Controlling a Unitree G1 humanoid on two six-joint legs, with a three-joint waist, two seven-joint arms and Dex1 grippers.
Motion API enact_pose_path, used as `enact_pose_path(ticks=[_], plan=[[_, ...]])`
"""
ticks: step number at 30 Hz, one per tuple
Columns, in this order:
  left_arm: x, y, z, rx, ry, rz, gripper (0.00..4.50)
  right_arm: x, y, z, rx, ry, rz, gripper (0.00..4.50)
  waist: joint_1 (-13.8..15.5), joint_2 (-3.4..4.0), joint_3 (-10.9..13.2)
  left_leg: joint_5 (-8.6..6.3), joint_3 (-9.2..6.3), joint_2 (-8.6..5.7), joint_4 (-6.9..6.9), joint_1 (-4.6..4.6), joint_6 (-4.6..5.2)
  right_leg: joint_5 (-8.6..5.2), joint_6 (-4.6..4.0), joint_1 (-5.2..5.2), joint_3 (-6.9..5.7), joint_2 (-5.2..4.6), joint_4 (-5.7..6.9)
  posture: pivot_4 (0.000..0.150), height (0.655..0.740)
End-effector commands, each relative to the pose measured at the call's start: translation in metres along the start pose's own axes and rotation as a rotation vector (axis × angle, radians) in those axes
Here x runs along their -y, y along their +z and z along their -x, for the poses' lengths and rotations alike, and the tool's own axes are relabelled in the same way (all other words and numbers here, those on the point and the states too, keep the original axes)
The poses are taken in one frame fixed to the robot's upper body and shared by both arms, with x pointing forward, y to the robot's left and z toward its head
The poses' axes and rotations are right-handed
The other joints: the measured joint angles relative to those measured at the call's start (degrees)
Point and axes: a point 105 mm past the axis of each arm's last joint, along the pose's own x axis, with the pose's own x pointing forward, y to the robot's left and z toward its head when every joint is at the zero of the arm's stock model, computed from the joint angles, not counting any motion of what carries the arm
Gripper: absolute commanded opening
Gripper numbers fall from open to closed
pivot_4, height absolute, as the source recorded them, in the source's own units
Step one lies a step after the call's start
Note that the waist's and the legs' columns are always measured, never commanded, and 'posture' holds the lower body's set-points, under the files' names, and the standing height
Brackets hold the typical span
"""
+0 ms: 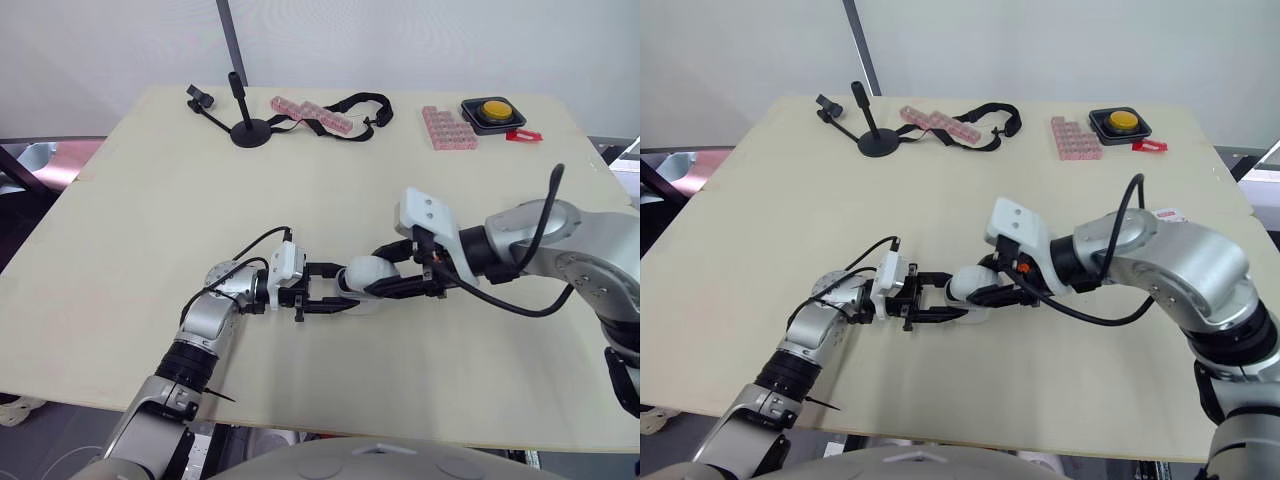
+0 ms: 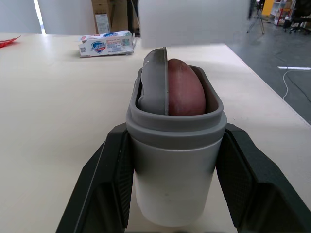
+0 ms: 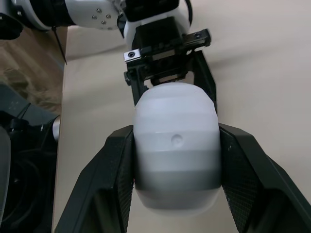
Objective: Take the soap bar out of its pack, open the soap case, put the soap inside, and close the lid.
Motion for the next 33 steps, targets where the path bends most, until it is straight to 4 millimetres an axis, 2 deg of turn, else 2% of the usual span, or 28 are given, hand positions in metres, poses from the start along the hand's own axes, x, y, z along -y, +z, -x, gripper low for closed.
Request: enact_pose_path(ticks=[1,13,33], plan=[[-0.003,0.005,0.001,0.001,0.0,-0.019,1.89,0.001,0.004,-0.004,-0.007,-0.011,0.051,1.96,0.0,0.0,0.0,0.0,0.0,0.0,0.0,0.0,0.0,0.0,0.0,0.0,0.0,0.0,0.0,0.15,0.74],[-0.001,0.004,0.001,-0.009,-0.016,-0.023,1.89,0.006,0.005,-0.011,-0.04,0.001,0.133,1.96,-0.1,0.0,0.0,0.0,0.0,0.01,0.0,0.0,-0.02,0.0,0.0,0.0,-0.01,0.01,0.03,0.15,0.74],[-0.001,0.004,0.0,-0.006,-0.006,-0.024,1.89,0.006,-0.01,-0.017,-0.098,0.023,0.099,1.96,-0.1,-0.01,0.0,0.01,0.0,0.0,0.0,0.05,-0.03,0.0,0.0,0.02,0.01,0.01,0.09,0.15,0.74]])
